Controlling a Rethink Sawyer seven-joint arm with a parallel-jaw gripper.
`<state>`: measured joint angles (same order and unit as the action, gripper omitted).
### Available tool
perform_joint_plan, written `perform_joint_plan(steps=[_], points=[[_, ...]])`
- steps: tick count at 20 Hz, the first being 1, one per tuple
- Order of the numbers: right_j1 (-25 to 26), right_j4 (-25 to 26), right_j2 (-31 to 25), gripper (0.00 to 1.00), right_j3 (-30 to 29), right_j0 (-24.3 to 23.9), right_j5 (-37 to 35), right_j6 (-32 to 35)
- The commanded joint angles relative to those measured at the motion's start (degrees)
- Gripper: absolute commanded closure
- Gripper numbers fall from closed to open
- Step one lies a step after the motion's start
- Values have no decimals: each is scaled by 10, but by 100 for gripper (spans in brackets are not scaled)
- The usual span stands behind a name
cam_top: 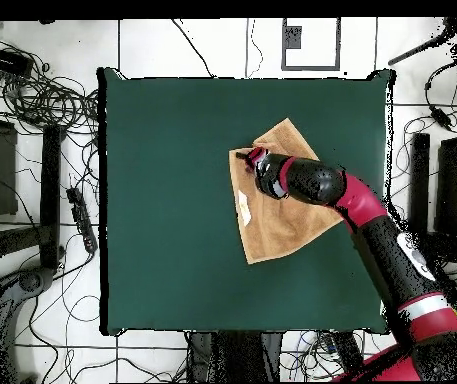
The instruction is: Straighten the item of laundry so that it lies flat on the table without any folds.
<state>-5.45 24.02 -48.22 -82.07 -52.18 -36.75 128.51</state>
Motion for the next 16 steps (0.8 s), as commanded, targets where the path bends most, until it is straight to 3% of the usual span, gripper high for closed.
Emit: perform_joint_plan(steps=[1, 16], points=[[53, -10, -23, 0, -59, 46, -53, -111], [66, -8, -29, 0, -39, 57, -54, -106]])
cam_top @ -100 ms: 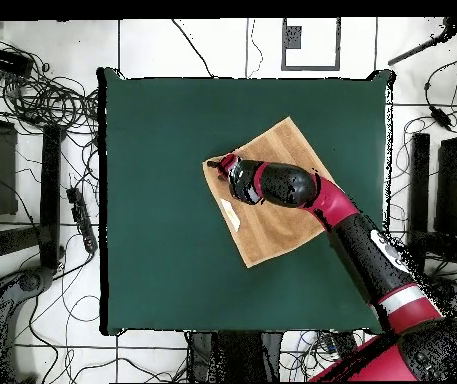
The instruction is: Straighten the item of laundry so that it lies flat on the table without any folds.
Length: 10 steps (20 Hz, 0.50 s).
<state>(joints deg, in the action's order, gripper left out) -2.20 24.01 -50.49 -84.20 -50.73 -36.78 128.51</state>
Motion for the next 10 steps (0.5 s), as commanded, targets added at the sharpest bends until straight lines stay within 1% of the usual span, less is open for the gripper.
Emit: perform_joint_plan(steps=[1, 4, 10], points=[[33, -8, -8, 0, -18, 43, -54, -108], [30, -8, -9, 0, -27, 45, -48, -99], [22, 11, 4, 0, -29, 63, -27, -86]])
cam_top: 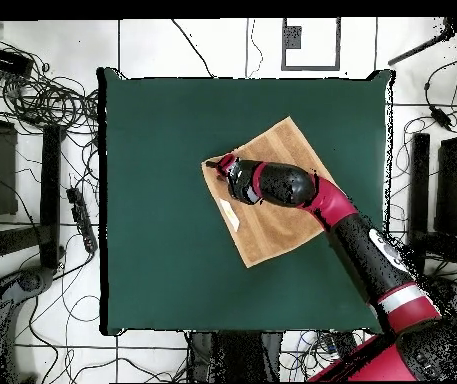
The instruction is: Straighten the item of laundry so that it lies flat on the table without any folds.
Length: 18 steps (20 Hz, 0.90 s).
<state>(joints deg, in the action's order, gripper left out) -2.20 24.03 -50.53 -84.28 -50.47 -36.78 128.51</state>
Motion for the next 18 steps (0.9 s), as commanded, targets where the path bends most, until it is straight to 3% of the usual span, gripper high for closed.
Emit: perform_joint_plan(steps=[1, 11, 18], points=[[18, 20, 14, 0, -25, 68, -23, -85], [19, 54, 79, 0, -29, 137, 75, 5], [31, 37, 86, 0, -13, 161, 93, -1]])
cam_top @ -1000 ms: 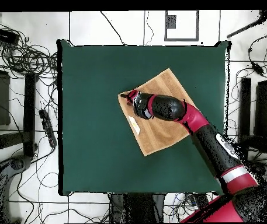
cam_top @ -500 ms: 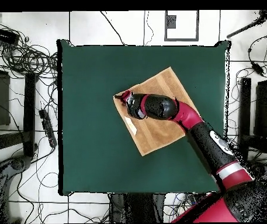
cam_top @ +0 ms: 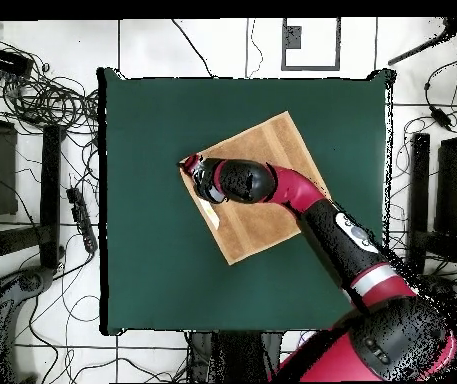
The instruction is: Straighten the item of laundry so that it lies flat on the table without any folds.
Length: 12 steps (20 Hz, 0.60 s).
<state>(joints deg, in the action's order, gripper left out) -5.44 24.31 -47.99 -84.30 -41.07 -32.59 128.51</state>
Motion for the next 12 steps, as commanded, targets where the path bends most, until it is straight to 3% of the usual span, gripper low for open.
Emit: perform_joint_plan(steps=[1, 7, 10, 12], points=[[64, 32, 61, 0, -12, 68, 52, -1], [71, 27, 59, 0, -3, 77, 55, -13], [57, 31, 69, 0, 3, 87, 44, -14], [20, 37, 96, 0, -2, 109, 40, 18]])
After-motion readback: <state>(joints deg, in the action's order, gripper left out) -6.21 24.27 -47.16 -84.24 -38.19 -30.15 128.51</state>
